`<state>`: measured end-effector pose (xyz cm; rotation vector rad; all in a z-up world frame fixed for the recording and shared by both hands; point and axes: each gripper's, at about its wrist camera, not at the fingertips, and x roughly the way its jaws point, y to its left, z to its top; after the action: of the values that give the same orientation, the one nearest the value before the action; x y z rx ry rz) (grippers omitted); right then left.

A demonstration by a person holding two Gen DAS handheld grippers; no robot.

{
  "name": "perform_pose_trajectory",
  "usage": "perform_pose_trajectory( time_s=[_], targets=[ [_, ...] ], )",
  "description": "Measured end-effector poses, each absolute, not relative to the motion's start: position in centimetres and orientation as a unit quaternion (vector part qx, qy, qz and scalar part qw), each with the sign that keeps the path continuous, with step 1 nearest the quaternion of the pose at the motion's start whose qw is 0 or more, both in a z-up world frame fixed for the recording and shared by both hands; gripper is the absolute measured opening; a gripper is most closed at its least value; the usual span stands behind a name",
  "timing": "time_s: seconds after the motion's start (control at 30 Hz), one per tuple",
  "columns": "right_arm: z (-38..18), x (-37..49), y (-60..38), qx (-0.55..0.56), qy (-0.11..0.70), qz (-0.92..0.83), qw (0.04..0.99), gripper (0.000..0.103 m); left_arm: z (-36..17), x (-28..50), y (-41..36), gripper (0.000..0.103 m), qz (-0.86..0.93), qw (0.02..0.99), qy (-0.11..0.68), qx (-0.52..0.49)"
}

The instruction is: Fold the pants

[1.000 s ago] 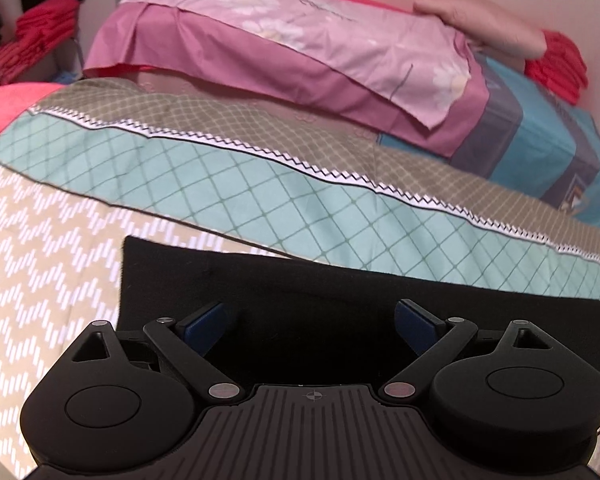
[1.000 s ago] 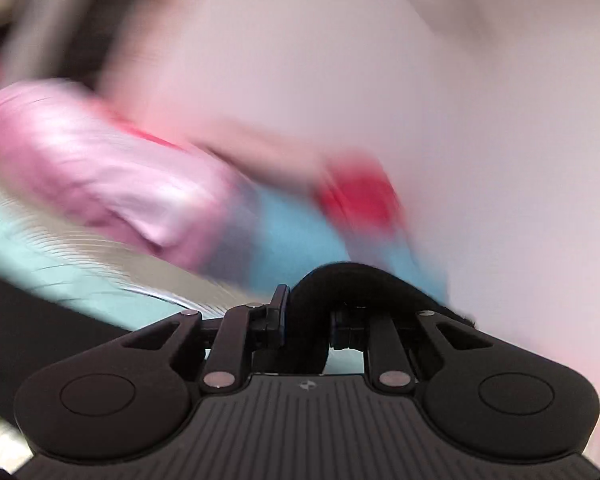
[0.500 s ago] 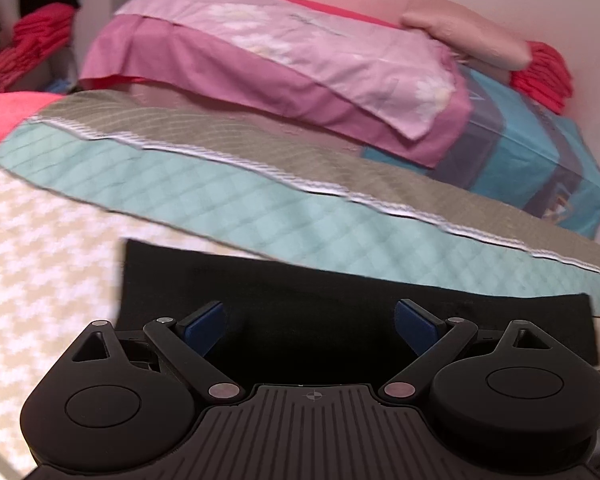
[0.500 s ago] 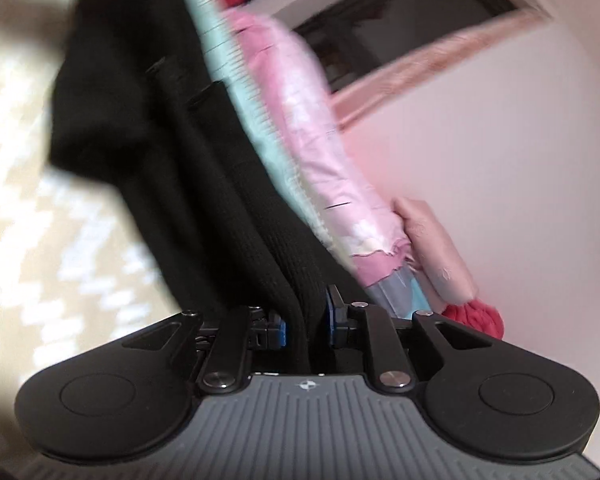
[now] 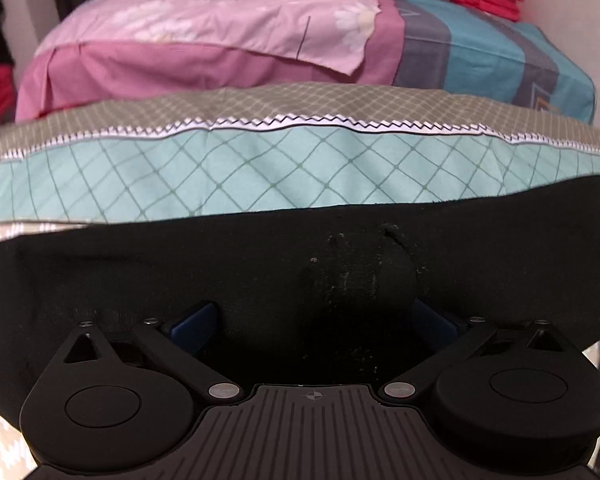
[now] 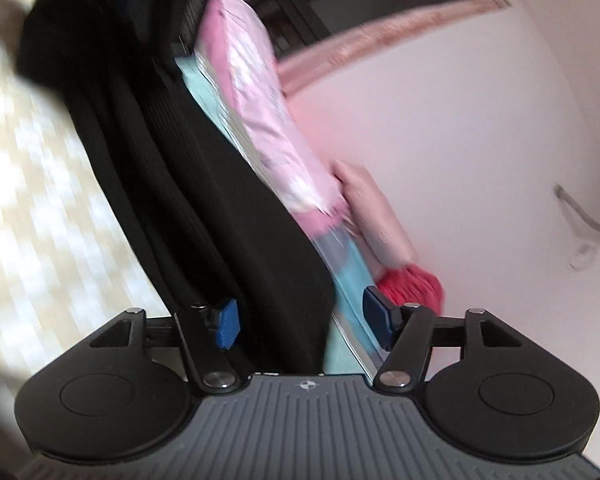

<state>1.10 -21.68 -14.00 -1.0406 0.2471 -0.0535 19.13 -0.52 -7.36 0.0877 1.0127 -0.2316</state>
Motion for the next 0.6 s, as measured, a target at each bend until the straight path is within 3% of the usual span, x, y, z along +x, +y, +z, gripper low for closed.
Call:
perform_pose_trajectory(
  time_s=[0.17,0.27,0.33,0.4,0.47,0.5,0.53,0.57,0.6],
  targets=[
    [-12.2,3.0,-22.6,-0.412,0.155,-0.085,0.894,0.071,-7.4,18.9,-0.9,0.103,-0.109,0.870,0.478,0.052],
    [-13.4,3.1,-20.3,-0.499,0.103,-0.021,0.860,0.071,-7.3,19.0,-1.0,0.103,-0.109,0.870,0.479,0.055],
    [-13.0,4.7,-22.0,-0.499,0.100,-0.048,0.860,0.072,-7.3,19.1,-1.2,0.103,-0.110,0.869,0.479,0.061],
    [-10.7,6.7,-25.5,-0.391,0.150,-0.086,0.904,0.083,-7.4,19.1,-1.4,0.103,-0.114,0.868,0.480,0.063],
    [-10.6,7.1,-26.2,-0.360,0.183,-0.100,0.909,0.081,-7.6,19.0,-1.9,0.103,-0.106,0.868,0.478,0.080],
    [-11.4,6.4,-25.2,-0.394,0.178,-0.090,0.897,0.068,-7.7,18.9,-2.0,0.103,-0.104,0.871,0.473,0.086],
    [-12.2,5.5,-24.0,-0.434,0.161,-0.073,0.883,0.062,-7.8,18.8,-2.0,0.103,-0.103,0.871,0.472,0.086],
    [-12.7,4.8,-23.4,-0.455,0.146,-0.055,0.877,0.062,-7.7,18.8,-1.9,0.103,-0.103,0.871,0.473,0.082],
    [-12.8,4.6,-23.5,-0.454,0.142,-0.050,0.878,0.069,-7.7,18.9,-1.8,0.103,-0.104,0.870,0.475,0.080]
  ],
)
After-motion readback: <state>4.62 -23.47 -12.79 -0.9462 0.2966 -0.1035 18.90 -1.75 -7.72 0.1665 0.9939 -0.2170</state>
